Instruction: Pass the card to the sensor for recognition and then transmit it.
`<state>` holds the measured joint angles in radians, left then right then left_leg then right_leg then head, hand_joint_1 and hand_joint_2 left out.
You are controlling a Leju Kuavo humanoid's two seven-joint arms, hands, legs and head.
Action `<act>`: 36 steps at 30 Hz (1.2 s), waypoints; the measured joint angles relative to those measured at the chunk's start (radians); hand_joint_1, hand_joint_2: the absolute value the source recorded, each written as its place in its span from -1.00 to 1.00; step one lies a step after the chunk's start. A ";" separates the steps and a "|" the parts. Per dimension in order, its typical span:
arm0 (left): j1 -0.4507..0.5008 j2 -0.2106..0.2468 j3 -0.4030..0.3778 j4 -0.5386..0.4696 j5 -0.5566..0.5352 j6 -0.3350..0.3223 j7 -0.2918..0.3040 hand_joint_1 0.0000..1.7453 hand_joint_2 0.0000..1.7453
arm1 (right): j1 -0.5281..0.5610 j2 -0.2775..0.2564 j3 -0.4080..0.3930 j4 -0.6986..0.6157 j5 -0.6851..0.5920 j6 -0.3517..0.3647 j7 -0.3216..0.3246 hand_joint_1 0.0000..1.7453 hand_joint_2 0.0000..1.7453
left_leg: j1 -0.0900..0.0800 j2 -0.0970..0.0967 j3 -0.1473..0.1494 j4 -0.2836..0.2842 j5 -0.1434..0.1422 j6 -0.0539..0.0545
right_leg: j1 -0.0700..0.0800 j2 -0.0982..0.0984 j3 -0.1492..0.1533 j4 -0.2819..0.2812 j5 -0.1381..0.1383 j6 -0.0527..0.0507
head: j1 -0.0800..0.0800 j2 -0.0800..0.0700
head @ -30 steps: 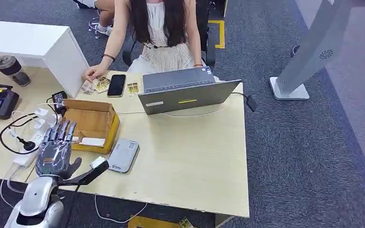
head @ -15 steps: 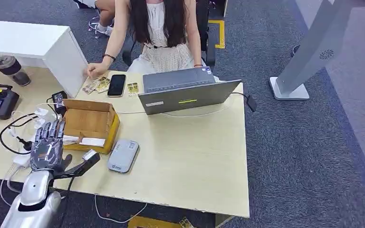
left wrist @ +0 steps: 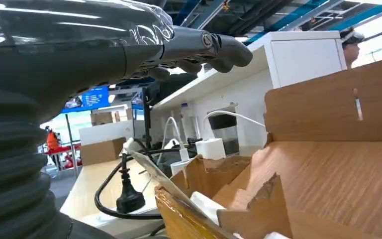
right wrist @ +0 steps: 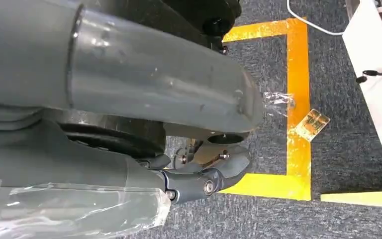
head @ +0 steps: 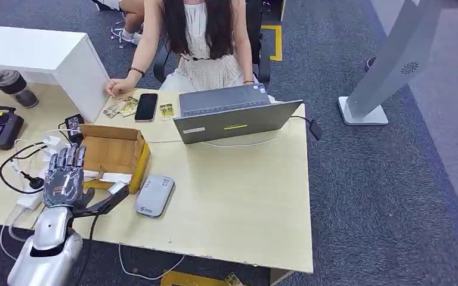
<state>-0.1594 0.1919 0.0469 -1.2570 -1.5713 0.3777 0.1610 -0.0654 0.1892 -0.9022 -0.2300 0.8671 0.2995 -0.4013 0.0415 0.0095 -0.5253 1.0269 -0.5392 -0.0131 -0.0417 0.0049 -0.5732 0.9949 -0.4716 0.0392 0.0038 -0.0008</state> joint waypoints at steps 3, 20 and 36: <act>0.000 0.000 0.000 -0.001 0.000 -0.013 0.009 -1.00 1.00 | 0.000 0.000 0.000 0.000 0.001 0.000 0.003 -1.00 -1.00 | 0.000 0.000 0.000 0.000 0.000 0.000 | 0.000 0.000 0.000 0.000 0.000 0.000 | 0.000 0.000; -0.007 0.003 -0.005 0.004 0.001 -0.033 0.048 -1.00 1.00 | -0.001 -0.002 0.002 0.000 0.017 0.000 0.009 -1.00 -1.00 | 0.000 0.000 0.000 0.000 0.000 0.000 | 0.000 0.000 0.000 0.000 0.000 0.000 | 0.000 0.000; -0.006 0.007 -0.005 0.004 0.022 -0.080 0.019 1.00 1.00 | 0.001 -0.006 0.002 0.000 0.019 0.000 0.010 -1.00 -1.00 | 0.000 0.000 0.000 0.000 0.000 0.000 | 0.000 0.000 0.000 0.000 0.000 0.000 | 0.000 0.000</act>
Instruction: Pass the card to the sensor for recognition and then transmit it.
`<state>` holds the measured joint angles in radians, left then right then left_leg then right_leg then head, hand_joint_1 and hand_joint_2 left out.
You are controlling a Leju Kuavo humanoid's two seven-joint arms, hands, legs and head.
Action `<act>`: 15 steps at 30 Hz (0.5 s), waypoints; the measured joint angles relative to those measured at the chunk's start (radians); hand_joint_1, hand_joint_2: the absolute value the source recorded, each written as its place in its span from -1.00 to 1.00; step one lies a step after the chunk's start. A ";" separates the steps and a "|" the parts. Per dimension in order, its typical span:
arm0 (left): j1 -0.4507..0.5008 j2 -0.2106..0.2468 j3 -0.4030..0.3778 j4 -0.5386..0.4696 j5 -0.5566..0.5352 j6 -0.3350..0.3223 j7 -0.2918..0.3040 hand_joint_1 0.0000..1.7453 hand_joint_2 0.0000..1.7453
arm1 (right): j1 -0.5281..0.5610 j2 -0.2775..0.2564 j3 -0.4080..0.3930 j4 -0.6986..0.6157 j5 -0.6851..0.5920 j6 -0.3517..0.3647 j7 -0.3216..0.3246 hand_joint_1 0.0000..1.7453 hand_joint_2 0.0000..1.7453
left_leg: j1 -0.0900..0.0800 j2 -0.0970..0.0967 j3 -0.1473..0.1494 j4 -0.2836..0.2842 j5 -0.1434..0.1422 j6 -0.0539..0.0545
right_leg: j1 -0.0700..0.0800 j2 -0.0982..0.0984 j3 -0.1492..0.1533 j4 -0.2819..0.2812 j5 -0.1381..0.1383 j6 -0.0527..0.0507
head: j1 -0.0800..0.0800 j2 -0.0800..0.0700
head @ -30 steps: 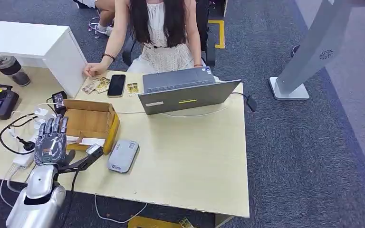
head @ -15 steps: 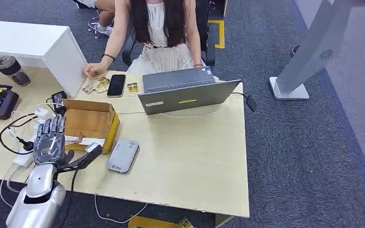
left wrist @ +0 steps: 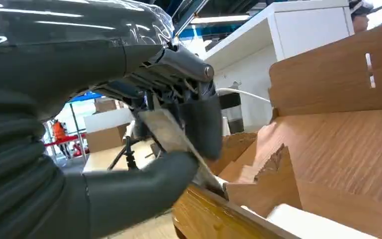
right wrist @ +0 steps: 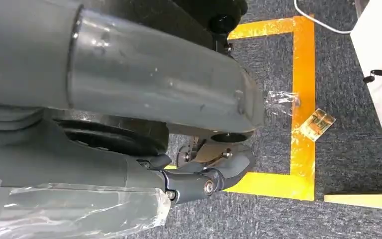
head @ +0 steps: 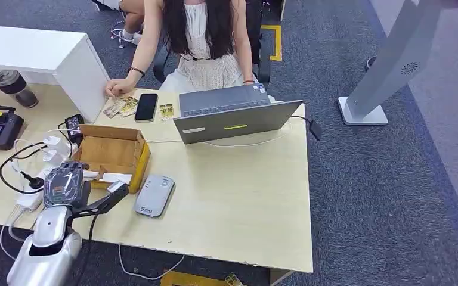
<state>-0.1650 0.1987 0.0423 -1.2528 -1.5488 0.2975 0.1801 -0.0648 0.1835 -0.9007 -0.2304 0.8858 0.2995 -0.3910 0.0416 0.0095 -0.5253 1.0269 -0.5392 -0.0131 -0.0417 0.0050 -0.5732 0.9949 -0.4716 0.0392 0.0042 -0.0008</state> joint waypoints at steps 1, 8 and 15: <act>0.000 0.000 0.000 0.000 0.000 -0.001 -0.001 1.00 1.00 | 0.000 0.000 0.000 0.000 0.000 0.000 0.000 -1.00 -1.00 | 0.000 0.000 0.000 0.000 0.000 0.000 | 0.000 0.000 0.000 0.000 0.000 0.000 | 0.000 0.000; -0.001 0.000 0.000 0.000 0.003 -0.004 -0.002 1.00 1.00 | 0.001 -0.001 0.000 0.000 0.001 0.000 0.002 -1.00 -1.00 | 0.000 0.000 0.000 0.000 0.000 0.000 | 0.000 0.000 0.000 0.000 0.000 0.000 | 0.000 0.000; -0.001 0.001 0.000 0.000 0.017 -0.006 -0.008 1.00 1.00 | 0.001 -0.002 0.000 0.000 0.015 0.000 0.003 -1.00 -1.00 | 0.000 0.000 0.000 0.000 0.000 0.000 | 0.000 0.000 0.000 0.000 0.000 0.000 | 0.000 0.000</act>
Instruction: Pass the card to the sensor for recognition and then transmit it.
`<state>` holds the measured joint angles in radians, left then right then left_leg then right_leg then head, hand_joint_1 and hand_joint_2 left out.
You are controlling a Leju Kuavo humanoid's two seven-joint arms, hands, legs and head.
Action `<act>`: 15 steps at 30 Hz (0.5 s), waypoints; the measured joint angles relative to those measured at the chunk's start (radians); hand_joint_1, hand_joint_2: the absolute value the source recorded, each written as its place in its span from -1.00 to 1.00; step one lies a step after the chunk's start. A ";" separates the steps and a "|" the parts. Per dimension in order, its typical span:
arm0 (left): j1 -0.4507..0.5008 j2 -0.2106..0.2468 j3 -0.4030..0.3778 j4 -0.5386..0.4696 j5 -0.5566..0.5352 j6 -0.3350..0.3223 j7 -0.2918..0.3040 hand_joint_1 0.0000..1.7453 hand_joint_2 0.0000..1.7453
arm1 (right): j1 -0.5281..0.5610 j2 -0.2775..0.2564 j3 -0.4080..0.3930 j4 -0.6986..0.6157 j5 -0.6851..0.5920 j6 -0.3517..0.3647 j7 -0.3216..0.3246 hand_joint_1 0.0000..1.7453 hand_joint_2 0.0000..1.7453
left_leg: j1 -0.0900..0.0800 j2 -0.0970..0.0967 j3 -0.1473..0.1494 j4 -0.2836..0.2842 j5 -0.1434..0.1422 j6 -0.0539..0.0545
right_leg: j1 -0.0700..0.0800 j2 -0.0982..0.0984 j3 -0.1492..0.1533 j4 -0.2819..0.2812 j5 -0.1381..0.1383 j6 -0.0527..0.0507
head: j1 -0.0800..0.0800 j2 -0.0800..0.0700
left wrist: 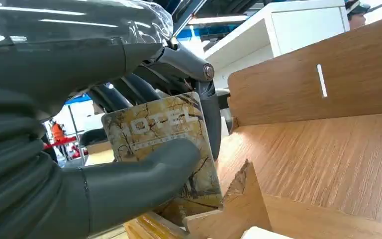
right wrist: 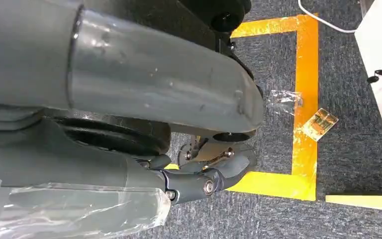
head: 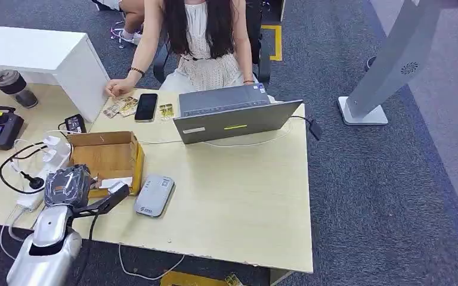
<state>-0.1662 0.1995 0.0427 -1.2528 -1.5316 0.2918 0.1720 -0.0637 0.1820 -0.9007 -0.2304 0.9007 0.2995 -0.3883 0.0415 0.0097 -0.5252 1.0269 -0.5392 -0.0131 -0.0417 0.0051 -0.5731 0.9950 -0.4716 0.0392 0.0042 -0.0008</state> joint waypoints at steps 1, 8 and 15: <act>0.000 0.000 0.000 0.000 0.001 0.002 -0.001 1.00 1.00 | 0.000 0.000 0.000 0.000 0.000 0.000 0.000 -1.00 -1.00 | 0.000 0.000 0.000 0.000 0.000 0.000 | 0.000 0.000 0.000 0.000 0.000 0.000 | 0.000 0.000; -0.014 0.003 0.000 0.000 0.009 0.007 -0.005 1.00 1.00 | 0.000 0.000 0.000 0.000 0.002 0.000 0.000 -1.00 -1.00 | 0.000 0.000 0.000 0.000 0.000 0.000 | 0.000 0.000 0.000 0.000 0.000 0.000 | 0.000 0.000; -0.050 0.004 0.000 0.000 0.014 0.003 -0.016 1.00 1.00 | 0.000 0.000 0.000 0.000 0.003 0.000 0.000 -1.00 -1.00 | 0.000 0.000 0.000 0.000 0.000 0.000 | 0.000 0.000 0.000 0.000 0.000 0.000 | 0.000 0.000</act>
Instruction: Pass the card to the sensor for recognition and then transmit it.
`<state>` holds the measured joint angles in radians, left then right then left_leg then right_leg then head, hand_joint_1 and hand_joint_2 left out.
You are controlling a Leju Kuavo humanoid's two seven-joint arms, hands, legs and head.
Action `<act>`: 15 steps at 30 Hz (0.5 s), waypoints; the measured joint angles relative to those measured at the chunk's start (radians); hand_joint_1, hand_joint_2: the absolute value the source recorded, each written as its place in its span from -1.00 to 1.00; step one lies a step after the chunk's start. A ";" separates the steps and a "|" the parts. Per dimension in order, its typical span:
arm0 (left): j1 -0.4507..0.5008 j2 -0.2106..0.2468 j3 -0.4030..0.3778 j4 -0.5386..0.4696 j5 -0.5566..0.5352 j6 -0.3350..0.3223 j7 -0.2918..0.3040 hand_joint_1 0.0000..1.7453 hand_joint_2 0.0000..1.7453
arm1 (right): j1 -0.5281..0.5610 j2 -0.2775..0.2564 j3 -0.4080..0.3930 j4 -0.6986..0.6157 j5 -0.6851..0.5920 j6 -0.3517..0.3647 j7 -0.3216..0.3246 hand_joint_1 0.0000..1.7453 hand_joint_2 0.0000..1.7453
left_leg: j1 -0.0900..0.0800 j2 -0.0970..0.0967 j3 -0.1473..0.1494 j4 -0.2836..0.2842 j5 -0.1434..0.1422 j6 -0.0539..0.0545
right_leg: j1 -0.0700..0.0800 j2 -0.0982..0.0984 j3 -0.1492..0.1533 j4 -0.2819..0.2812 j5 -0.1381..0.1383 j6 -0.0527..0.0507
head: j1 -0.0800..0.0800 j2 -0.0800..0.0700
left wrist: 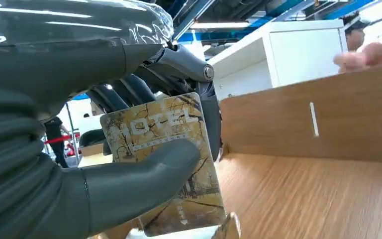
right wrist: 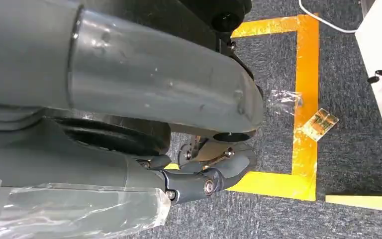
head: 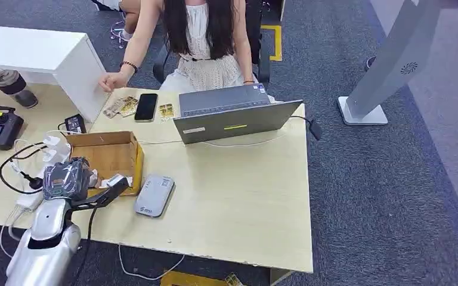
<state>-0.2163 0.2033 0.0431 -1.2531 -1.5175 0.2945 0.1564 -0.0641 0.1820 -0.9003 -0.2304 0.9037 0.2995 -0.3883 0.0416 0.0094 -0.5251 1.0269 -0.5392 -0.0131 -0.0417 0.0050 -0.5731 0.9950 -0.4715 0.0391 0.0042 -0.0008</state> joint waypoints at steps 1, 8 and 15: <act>-0.005 0.001 0.000 0.000 0.002 -0.001 -0.001 1.00 1.00 | 0.000 0.000 0.000 0.000 0.000 0.000 0.000 -1.00 -1.00 | 0.000 0.000 0.000 0.000 0.000 0.000 | 0.000 0.000 0.000 0.000 0.000 0.000 | 0.000 0.000; -0.072 0.011 0.000 -0.027 0.033 -0.032 -0.015 1.00 1.00 | -0.003 0.000 0.000 0.000 0.014 0.000 0.005 -1.00 -1.00 | 0.000 0.000 0.000 0.000 0.000 0.000 | 0.000 0.000 0.000 0.000 0.000 0.000 | 0.000 0.000; -0.184 0.016 -0.019 -0.060 0.053 -0.078 -0.035 1.00 1.00 | -0.015 0.007 0.001 0.000 0.018 -0.004 0.022 -1.00 -1.00 | 0.000 0.000 0.000 0.000 0.001 0.001 | 0.000 0.000 0.000 0.000 0.001 0.000 | 0.000 0.000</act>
<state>-0.4003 0.2193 0.0244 -1.3134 -1.4649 0.2163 0.1213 -0.0789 0.1892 -0.8991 -0.2300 0.9220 0.2953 -0.3662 0.0415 0.0091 -0.5248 1.0273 -0.5383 -0.0125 -0.0416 0.0049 -0.5731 0.9951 -0.4708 0.0386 0.0038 -0.0008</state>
